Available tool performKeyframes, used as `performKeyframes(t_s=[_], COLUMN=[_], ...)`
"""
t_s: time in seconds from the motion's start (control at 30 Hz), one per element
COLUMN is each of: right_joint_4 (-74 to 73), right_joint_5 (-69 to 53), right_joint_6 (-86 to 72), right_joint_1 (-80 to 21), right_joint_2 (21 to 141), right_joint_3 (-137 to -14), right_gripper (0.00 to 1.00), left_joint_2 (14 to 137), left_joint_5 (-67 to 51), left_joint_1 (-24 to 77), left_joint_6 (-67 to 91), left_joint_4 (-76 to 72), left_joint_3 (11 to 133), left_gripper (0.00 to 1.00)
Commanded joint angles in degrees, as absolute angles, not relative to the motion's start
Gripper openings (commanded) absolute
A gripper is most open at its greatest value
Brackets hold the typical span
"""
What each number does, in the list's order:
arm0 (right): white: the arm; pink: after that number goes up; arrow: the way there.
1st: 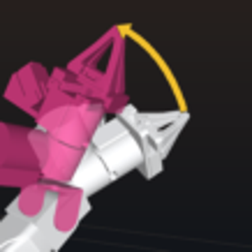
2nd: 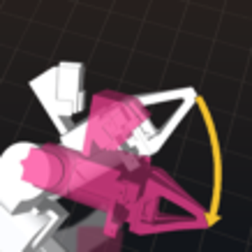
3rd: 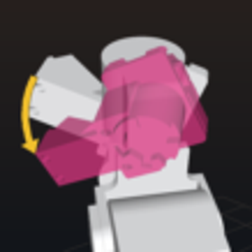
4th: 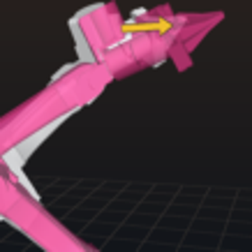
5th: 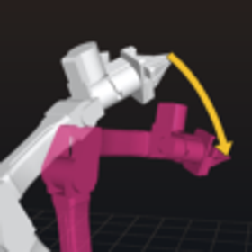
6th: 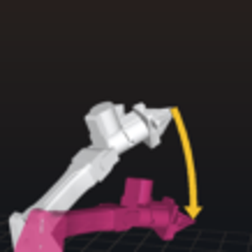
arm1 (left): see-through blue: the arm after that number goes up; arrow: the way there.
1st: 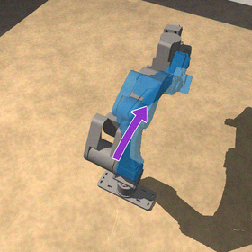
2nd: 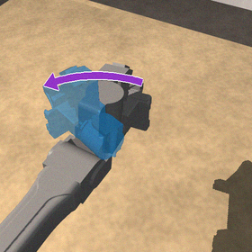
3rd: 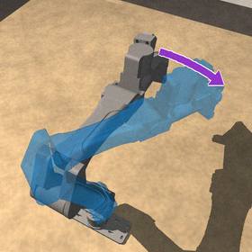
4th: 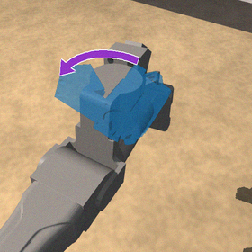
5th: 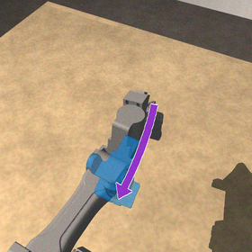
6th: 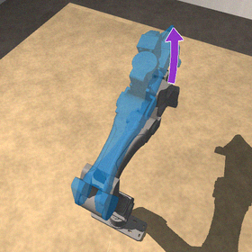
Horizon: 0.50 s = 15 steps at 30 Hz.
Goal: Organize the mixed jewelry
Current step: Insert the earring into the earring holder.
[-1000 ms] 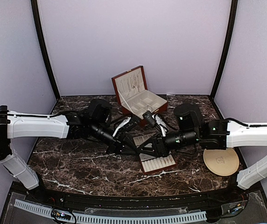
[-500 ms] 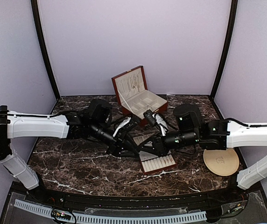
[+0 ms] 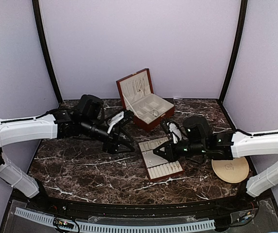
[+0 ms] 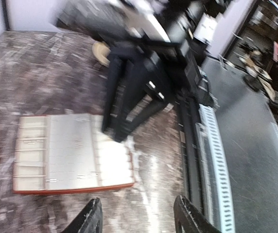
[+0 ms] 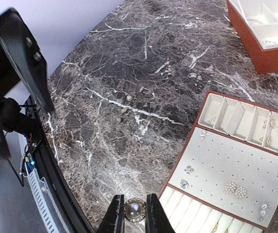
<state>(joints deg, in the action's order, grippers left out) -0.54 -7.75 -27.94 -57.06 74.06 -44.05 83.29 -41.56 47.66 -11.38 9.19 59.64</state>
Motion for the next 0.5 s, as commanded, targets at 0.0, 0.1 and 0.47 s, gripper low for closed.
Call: performKeyframes(t_s=[0.0, 0.1, 0.47], right_joint_4=[9.29, 11.82, 14.27], right_joint_5=[-6.19, -5.15, -4.24], right_joint_6=[-29.25, -29.85, -30.79], right_joint_1=[-55.33, -55.11, -55.19], right_joint_2=[77.16, 80.36, 88.27], right_joint_3=[-40.36, -39.2, -38.45], right_gripper=[0.1, 0.1, 0.1], left_joint_2=[77.71, 76.07, 76.13], left_joint_5=[-32.55, -27.34, -22.96], left_joint_1=[43.17, 40.35, 37.55], left_joint_6=[-9.52, -6.46, -3.87], left_joint_4=[8.38, 6.25, 6.26], left_joint_3=[60.57, 59.74, 59.76], left_gripper=[0.52, 0.54, 0.54])
